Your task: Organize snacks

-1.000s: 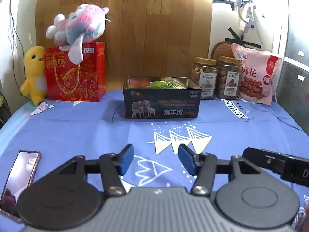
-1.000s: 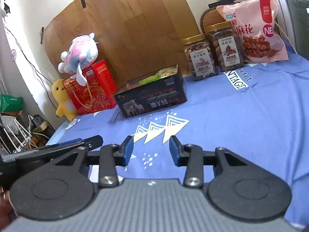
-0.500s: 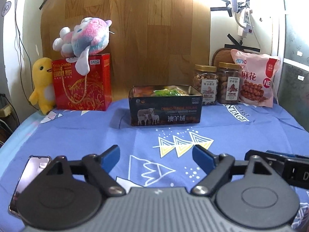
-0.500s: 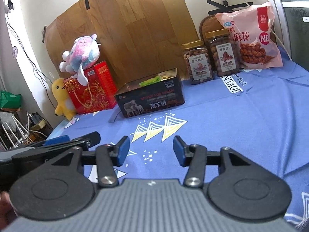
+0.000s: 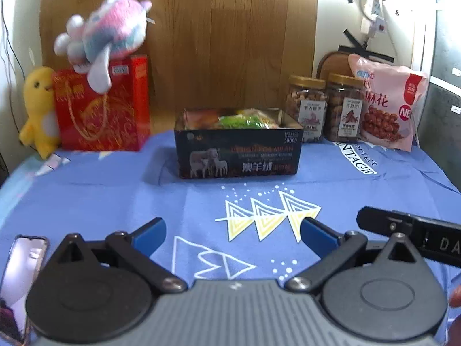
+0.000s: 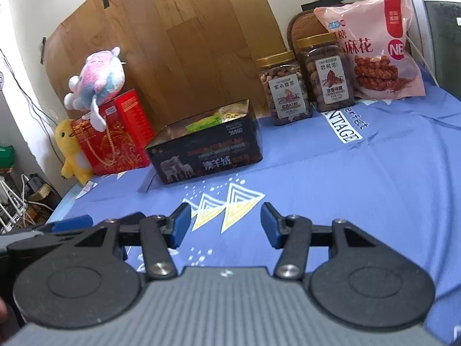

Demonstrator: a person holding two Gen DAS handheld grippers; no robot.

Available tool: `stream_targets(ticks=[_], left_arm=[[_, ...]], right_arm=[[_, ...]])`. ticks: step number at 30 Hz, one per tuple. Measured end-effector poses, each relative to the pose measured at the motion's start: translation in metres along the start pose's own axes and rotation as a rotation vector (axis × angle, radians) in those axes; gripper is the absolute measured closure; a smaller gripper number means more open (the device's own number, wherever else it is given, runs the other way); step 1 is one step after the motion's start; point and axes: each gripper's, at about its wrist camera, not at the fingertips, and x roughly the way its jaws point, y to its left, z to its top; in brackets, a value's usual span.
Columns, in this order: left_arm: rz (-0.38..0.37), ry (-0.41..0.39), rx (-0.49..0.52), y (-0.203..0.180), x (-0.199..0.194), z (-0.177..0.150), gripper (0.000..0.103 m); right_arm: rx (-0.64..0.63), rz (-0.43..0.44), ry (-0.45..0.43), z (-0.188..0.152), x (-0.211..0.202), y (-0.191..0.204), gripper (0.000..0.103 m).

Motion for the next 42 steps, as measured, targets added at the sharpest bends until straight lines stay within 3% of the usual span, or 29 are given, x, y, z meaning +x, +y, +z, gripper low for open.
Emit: stream_targets(ticks=[9,16,26,35,42], left_arm=[[0.014,0.143,-0.032,0.002,0.052,0.015,0.000],[0.035,0.171,-0.006,0.006,0.069,0.017,0.000],[0.079,0.177,0.001,0.013,0.082,0.022,0.000],[0.150,0.070,-0.019,0.023,0.076,0.029,0.000],[0.126,0.067,-0.039,0.031,0.074,0.029,0.000]], right_arm=[[-0.010,-0.035,-0.006,0.017,0.031,-0.012,0.041],[0.016,-0.016,0.037,0.021,0.050,-0.019,0.041],[0.010,-0.009,0.060,0.026,0.068,-0.017,0.038],[-0.011,-0.017,0.075,0.028,0.077,-0.011,0.030],[-0.019,-0.021,0.066,0.029,0.075,-0.010,0.027]])
